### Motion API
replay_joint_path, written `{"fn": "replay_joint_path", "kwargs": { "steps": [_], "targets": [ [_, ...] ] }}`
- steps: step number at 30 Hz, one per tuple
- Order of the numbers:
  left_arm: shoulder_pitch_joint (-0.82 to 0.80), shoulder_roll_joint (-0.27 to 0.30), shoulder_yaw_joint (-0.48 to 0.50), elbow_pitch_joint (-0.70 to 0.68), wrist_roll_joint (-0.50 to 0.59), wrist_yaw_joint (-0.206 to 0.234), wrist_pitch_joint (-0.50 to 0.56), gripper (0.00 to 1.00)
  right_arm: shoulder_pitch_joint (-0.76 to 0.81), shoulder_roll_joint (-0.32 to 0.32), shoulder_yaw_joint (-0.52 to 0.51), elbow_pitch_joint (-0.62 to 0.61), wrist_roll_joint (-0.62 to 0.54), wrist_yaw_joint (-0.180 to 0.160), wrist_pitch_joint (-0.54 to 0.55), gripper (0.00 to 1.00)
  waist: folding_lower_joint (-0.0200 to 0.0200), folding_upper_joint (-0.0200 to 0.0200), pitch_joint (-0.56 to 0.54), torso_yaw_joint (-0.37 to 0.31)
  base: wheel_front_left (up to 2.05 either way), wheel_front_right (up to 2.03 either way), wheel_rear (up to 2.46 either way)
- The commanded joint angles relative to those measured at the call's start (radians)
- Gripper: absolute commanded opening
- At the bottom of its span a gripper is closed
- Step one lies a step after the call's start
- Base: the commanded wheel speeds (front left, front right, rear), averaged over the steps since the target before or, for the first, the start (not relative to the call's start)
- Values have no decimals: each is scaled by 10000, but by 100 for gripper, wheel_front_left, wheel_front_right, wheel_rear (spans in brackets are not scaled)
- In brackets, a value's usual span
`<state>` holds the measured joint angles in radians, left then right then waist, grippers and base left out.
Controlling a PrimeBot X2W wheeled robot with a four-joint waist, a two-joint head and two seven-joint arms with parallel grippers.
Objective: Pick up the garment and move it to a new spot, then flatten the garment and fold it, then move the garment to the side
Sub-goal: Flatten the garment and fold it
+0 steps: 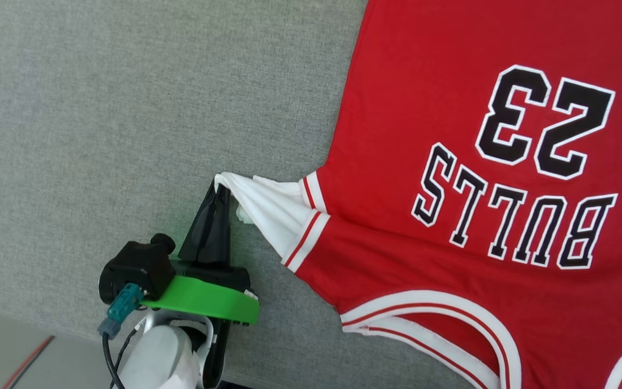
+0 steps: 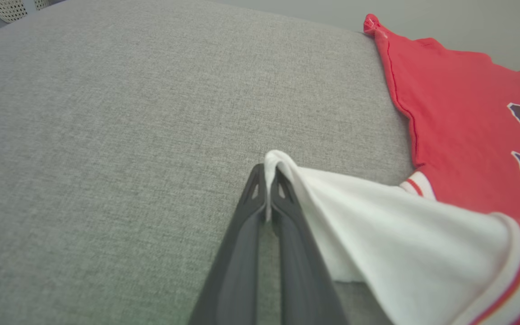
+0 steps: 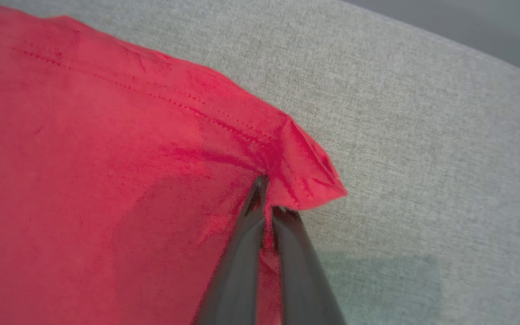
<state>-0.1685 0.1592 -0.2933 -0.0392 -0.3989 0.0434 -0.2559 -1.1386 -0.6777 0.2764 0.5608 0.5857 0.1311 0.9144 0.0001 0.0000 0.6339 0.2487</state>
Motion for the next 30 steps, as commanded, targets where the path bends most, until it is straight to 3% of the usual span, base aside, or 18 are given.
{"fn": "replay_joint_path", "kwargs": {
  "steps": [1,7,15,22,27,30],
  "targets": [
    [71,-69,75,81,131,-85,-59,0,475,-152,437,-58,-43,-4,-169,0,-1,0,-500,-169,0,0,0],
    [466,-127,313,402,219,-143,-59,0,1346,-1359,1929,-1358,721,-4,-1203,0,-1,0,-1523,-427,0,0,0],
    [1287,20,671,740,140,-69,-59,0,3542,-2618,2231,-2803,2155,-4,-2845,0,-1,0,-2877,-995,0,0,0],
    [1859,243,899,945,58,45,-49,0,6223,-3175,1327,-3870,2661,-4,-4007,0,-1,0,-3721,-1534,0,0,0],
    [2090,335,968,1002,-14,98,-28,0,8587,-2938,-78,-4174,2801,-4,-4591,0,-1,0,-4053,-1766,0,0,0],
    [2201,388,989,1047,-56,110,-9,0,10140,-2475,-1122,-4281,2751,-4,-4784,0,-1,0,-4190,-1897,0,0,0]
  ]
}}
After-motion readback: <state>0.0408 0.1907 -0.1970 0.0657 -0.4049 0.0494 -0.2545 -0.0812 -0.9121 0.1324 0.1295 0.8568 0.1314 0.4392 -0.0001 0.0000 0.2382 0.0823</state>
